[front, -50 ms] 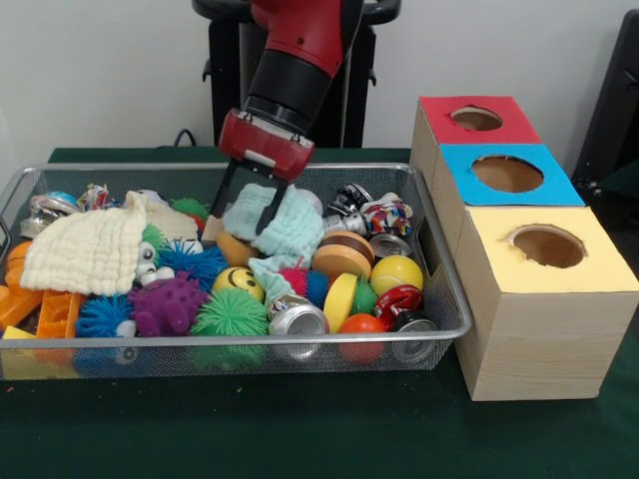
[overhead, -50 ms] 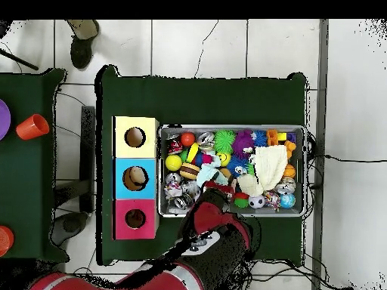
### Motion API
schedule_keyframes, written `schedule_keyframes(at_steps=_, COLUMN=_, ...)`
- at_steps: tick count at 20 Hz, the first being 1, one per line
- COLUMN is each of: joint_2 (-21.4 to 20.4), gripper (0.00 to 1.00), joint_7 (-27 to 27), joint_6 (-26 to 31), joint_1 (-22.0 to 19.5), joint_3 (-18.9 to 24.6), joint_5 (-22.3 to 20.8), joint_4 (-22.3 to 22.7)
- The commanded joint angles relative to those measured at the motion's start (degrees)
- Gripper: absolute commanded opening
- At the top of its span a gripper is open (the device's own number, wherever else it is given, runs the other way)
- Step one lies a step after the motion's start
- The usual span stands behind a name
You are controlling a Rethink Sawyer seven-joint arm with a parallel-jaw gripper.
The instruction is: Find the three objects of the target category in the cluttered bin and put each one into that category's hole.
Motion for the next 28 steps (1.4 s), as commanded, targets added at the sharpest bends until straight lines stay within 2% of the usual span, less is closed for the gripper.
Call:
schedule_keyframes(at_steps=1, joint_2=-2.80, gripper=1.00, joint_7=4.22, joint_6=5.24, joint_1=0.74, joint_3=3.86, joint_5=1.53, joint_4=-1.05)
schedule_keyframes(at_steps=6, joint_2=-3.89, gripper=1.00, joint_7=4.33, joint_6=5.67, joint_1=-0.60, joint_3=4.62, joint_5=0.13, joint_4=-0.55)
schedule_keyframes(at_steps=10, joint_2=-1.60, gripper=1.00, joint_7=4.47, joint_6=1.51, joint_1=-2.74, joint_3=5.36, joint_5=-0.52, joint_4=-1.57)
schedule_keyframes(at_steps=13, joint_2=2.81, gripper=1.00, joint_7=3.78, joint_6=-2.67, joint_1=-3.29, joint_3=4.60, joint_5=0.88, joint_4=-3.04)
schedule_keyframes(at_steps=17, joint_2=6.64, gripper=1.00, joint_7=3.12, joint_6=-7.46, joint_1=-3.79, joint_3=3.97, joint_5=2.50, joint_4=-4.23)
schedule_keyframes(at_steps=24, joint_2=9.57, gripper=1.00, joint_7=3.33, joint_6=-10.97, joint_1=-4.15, joint_3=4.21, joint_5=4.41, joint_4=-5.13)
schedule_keyframes(at_steps=28, joint_2=11.66, gripper=1.00, joint_7=3.53, joint_6=-13.31, joint_1=-3.67, joint_3=3.97, joint_5=6.96, joint_4=-4.86)
